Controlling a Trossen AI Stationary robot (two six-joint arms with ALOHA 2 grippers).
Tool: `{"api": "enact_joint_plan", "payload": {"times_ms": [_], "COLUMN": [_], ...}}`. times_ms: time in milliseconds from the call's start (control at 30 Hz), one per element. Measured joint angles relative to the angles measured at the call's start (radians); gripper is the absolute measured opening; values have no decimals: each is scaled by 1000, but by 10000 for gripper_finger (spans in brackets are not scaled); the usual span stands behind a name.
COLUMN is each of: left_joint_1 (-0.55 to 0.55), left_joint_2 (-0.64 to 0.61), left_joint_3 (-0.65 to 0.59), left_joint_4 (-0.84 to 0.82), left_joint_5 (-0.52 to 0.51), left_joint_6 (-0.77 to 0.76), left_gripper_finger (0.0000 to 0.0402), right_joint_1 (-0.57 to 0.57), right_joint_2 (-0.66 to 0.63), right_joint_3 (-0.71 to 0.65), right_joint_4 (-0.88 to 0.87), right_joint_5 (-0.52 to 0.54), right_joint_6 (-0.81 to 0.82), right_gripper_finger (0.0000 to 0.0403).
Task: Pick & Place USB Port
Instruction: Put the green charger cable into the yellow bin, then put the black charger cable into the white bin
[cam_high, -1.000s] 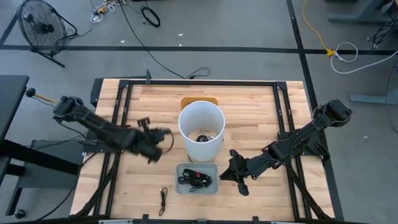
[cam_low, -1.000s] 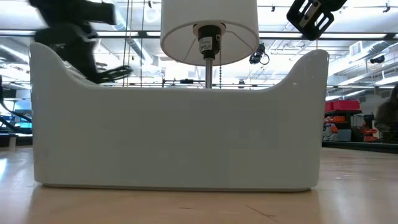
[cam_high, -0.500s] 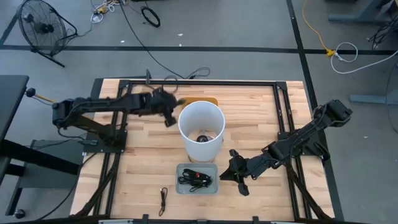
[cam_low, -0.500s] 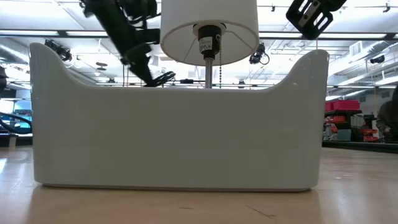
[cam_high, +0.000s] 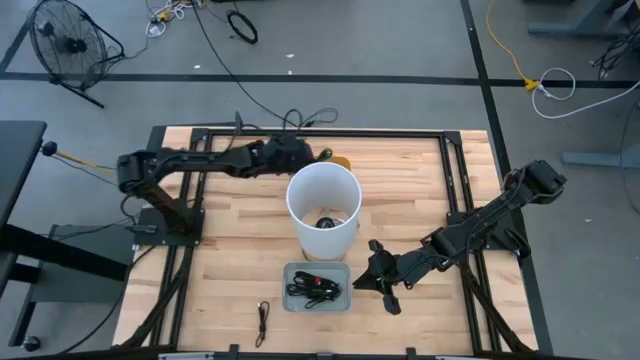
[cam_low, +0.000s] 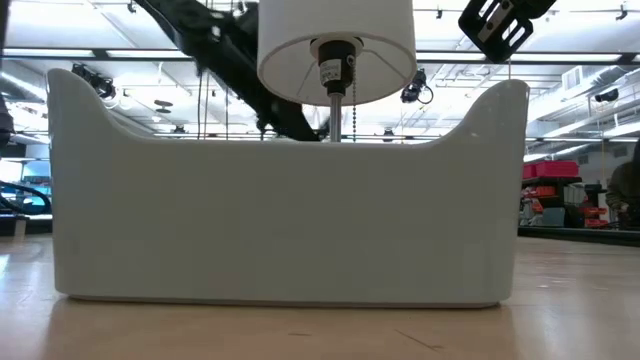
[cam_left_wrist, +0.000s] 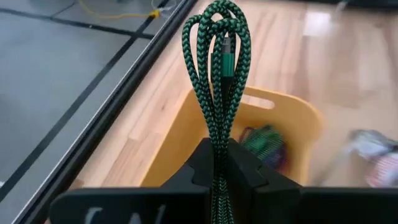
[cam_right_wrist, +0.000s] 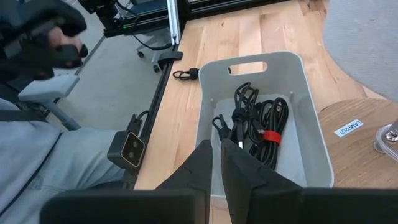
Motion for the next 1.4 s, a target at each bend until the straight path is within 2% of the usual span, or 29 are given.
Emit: {"api": "enact_joint_plan", "payload": {"times_ms": [133, 300, 400, 533, 833, 1067, 1233, 1400], "left_joint_1": [-4, -22, -34, -38, -36, -37, -45, -63], "left_joint_2": [99, 196, 214, 213, 213, 206, 148, 77], "left_joint_3": [81, 209, 239, 241, 241, 242, 320, 447], "left_joint_4": [-35, -209, -267, -269, -283, -293, -472, -827], "left_joint_5": [-3, -13, -56, -60, -60, -68, -42, -58], "left_joint_6": [5, 33, 67, 69, 49, 43, 20, 17], "left_gripper_finger": [19, 19, 19, 20, 122, 144, 134, 121], "right_joint_1": [0, 0, 0, 0, 0, 0, 0, 0], "right_joint_2": [0, 0, 0, 0, 0, 0, 0, 0], "right_joint_3": [0, 0, 0, 0, 0, 0, 0, 0], "right_joint_4": [-4, -5, -6, -6, -5, -5, -7, -16], "right_joint_5": [0, 0, 0, 0, 0, 0, 0, 0], "right_joint_6": [0, 0, 0, 0, 0, 0, 0, 9], "right_gripper_finger": [38, 38, 38, 38, 38, 38, 38, 38]}}
